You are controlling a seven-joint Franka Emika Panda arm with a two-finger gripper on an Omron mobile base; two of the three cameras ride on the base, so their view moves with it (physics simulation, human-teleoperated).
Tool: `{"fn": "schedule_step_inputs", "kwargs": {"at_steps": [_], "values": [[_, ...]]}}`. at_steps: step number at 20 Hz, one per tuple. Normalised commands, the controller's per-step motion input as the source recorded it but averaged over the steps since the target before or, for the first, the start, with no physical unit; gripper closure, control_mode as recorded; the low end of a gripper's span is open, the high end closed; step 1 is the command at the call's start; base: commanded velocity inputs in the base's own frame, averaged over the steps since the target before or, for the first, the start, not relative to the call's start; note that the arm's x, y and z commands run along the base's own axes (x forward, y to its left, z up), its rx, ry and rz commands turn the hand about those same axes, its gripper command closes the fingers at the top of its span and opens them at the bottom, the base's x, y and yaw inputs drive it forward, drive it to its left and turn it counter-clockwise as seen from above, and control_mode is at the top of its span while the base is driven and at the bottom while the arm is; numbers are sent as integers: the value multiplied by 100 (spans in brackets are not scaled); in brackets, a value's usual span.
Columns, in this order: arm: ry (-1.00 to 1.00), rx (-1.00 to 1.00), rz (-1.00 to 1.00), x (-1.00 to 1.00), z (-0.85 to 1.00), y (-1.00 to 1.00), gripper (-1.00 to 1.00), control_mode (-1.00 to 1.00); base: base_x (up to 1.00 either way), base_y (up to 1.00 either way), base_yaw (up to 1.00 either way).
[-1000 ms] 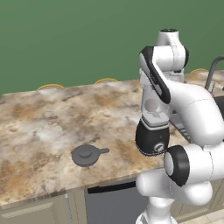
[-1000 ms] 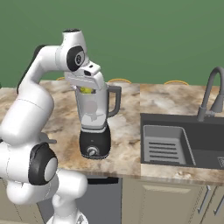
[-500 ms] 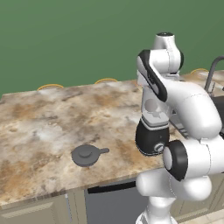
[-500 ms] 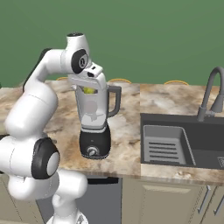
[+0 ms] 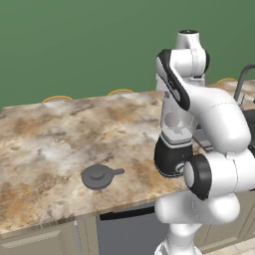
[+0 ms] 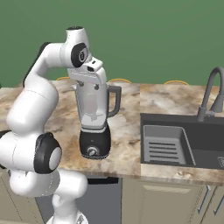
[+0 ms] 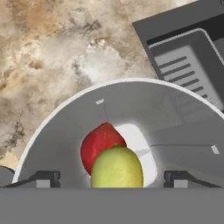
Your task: Grab the onion and lemon from the fridge, place them in the blender, close the lid, and turn on the blender to create a marinade.
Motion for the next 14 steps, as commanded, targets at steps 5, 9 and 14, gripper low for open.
{"fn": "schedule_step_inputs", "kwargs": {"at_steps": [5,9,14], "values": [[0,0,0,-3,38,0,-100,-100,0,0,0],[0,0,0,-32,36,3,-100,-100,0,0,0],[-3,0,0,-69,34,19,-100,-100,0,0,0]]}}
